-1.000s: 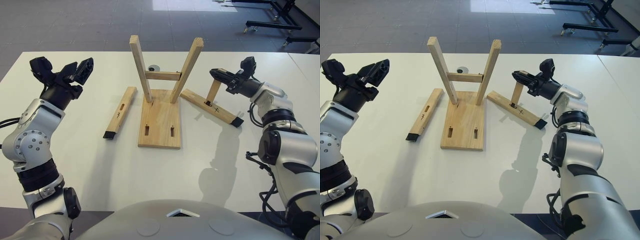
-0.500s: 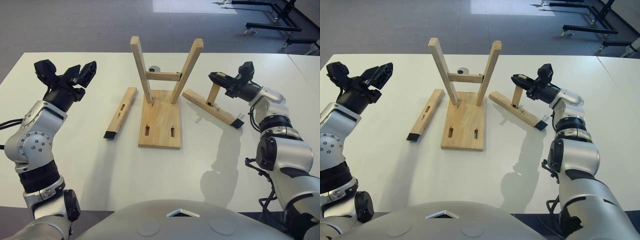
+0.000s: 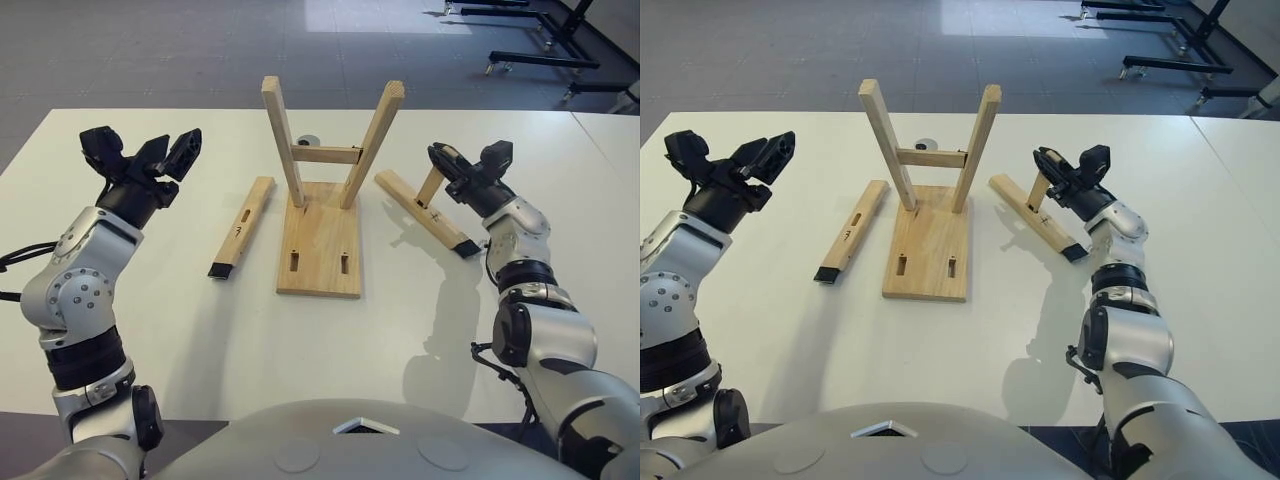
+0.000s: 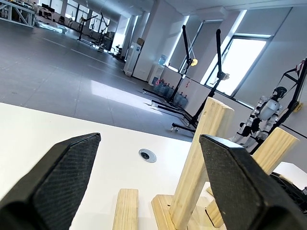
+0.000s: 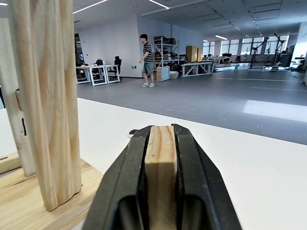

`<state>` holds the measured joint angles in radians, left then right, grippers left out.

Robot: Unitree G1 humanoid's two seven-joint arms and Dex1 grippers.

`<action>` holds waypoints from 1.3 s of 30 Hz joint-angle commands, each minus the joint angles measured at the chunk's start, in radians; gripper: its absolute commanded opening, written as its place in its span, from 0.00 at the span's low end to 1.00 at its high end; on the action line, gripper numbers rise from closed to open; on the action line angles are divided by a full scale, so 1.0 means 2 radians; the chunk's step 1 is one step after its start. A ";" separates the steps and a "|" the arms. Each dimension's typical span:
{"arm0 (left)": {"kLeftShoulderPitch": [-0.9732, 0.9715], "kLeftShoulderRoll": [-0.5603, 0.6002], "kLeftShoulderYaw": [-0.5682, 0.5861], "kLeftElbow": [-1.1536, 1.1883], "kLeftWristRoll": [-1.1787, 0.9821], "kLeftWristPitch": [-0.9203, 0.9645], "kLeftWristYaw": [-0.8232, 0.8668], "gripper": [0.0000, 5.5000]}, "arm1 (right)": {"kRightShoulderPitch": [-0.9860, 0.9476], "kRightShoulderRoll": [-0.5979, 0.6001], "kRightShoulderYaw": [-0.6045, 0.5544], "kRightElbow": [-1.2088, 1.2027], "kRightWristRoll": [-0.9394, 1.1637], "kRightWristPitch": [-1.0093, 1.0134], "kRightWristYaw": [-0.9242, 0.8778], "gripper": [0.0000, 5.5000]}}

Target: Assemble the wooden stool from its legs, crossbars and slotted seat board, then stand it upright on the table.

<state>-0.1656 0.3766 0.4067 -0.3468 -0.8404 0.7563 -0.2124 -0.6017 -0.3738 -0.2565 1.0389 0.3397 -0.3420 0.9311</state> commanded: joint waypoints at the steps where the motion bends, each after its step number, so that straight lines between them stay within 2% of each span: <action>1: 0.004 -0.004 -0.004 -0.010 0.009 -0.011 0.008 0.69 | 0.085 0.049 0.044 0.026 -0.057 0.038 -0.078 0.07; 5: 0.005 -0.004 -0.008 -0.009 0.014 -0.016 0.007 0.69 | 0.089 0.051 0.053 0.034 -0.053 0.060 -0.106 0.07; 10: 0.009 -0.005 -0.010 -0.006 0.019 -0.022 0.005 0.69 | 0.099 0.039 0.060 0.044 -0.058 0.077 -0.115 0.27; 20: 0.013 -0.009 -0.017 -0.009 0.024 -0.029 0.007 0.69 | 0.081 0.017 0.042 0.039 -0.046 0.087 -0.105 0.55; 21: 0.014 -0.009 -0.017 -0.009 0.025 -0.030 0.007 0.69 | 0.079 0.014 0.042 0.038 -0.047 0.088 -0.103 0.61; 27: 0.021 -0.012 -0.013 -0.016 0.022 -0.033 0.014 0.69 | 0.082 -0.002 0.038 0.008 -0.038 0.116 -0.076 0.61; 39: 0.027 -0.020 -0.015 -0.017 0.024 -0.039 0.017 0.69 | 0.087 -0.022 0.026 -0.126 -0.010 0.212 -0.055 0.61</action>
<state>-0.1225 0.3368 0.3793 -0.3742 -0.7984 0.6802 -0.1842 -0.4506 -0.3993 -0.1998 0.8139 0.3187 0.0553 0.8197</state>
